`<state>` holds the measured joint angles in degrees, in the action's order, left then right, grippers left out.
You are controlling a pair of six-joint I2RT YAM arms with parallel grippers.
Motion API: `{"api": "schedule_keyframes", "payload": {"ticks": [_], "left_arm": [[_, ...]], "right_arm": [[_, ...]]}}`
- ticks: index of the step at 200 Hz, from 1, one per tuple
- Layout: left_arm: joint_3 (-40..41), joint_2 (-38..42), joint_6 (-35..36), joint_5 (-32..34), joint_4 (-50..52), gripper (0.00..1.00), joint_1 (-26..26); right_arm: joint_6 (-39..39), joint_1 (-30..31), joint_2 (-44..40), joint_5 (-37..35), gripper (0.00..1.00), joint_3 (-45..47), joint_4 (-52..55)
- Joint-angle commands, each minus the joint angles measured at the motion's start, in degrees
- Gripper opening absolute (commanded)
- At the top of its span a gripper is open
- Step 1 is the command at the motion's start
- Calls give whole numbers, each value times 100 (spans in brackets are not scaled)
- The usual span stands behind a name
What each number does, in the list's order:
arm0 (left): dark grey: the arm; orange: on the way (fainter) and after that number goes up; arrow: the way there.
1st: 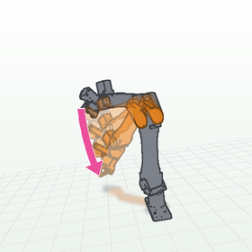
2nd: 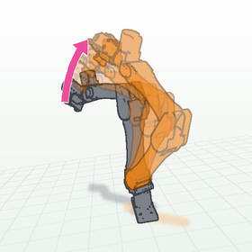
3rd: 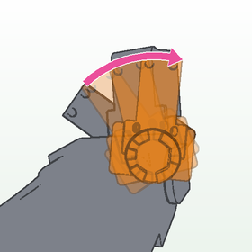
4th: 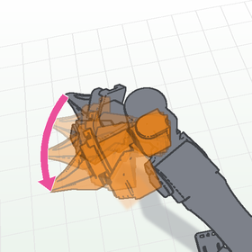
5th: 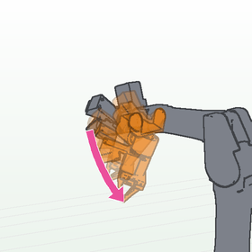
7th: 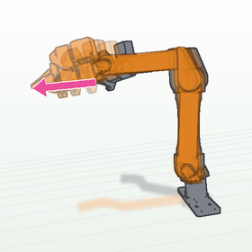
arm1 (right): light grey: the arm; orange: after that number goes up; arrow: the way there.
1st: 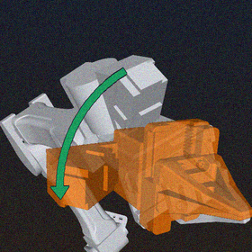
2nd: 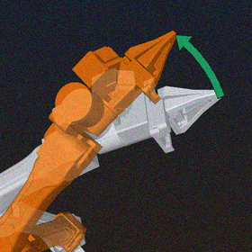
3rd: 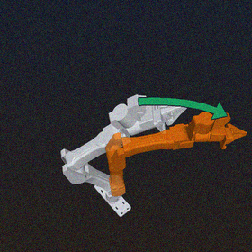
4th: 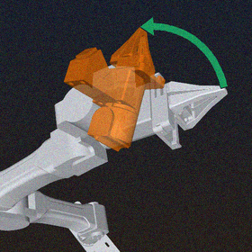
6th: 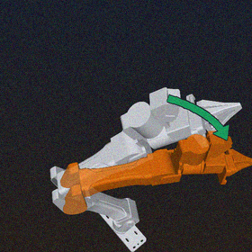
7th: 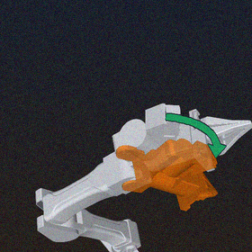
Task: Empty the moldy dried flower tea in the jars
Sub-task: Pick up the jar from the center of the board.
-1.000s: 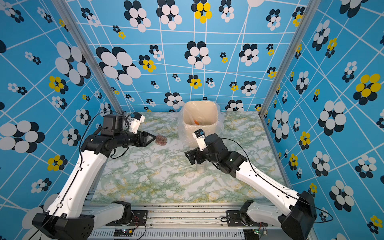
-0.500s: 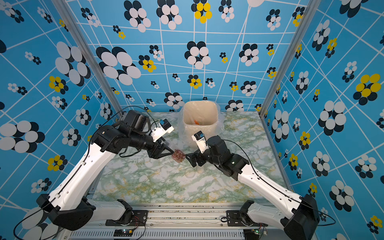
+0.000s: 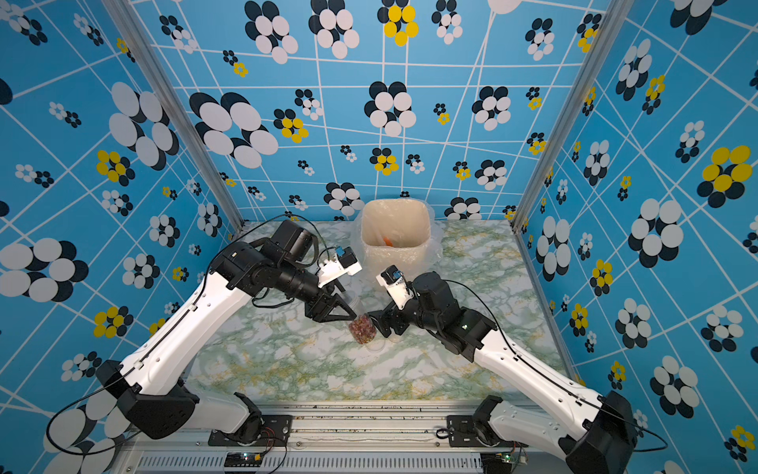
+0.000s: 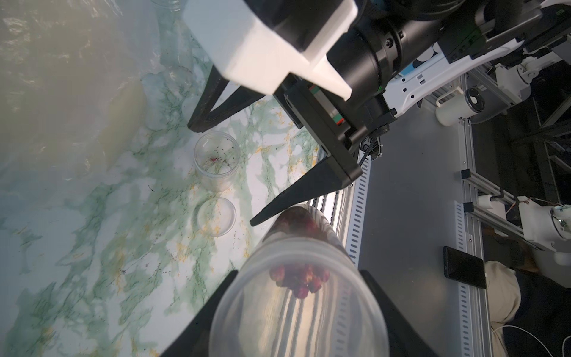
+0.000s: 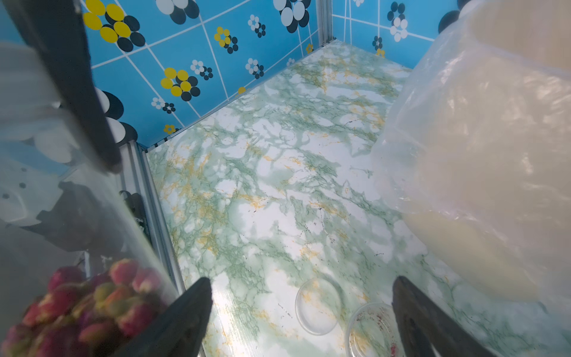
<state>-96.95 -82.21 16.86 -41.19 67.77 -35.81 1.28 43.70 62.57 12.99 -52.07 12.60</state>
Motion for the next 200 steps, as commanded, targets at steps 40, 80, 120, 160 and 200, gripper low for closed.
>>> {"api": "schedule_keyframes", "payload": {"ticks": [40,80,120,160,200], "left_arm": [[172,12,234,21,-427,0,290],[467,131,-76,384,-1004,0,456],[649,233,-382,-48,-1589,0,504],[764,197,-567,-530,-1845,0,518],[893,188,-694,-883,-2028,0,550]], "right_arm": [[-592,-44,-445,-103,93,-97,765],[-627,-125,-698,85,95,-84,764],[-398,-130,-416,858,98,-79,191],[-348,-125,6,1038,98,-202,-140],[-284,-125,32,1065,92,-6,-746]]}}
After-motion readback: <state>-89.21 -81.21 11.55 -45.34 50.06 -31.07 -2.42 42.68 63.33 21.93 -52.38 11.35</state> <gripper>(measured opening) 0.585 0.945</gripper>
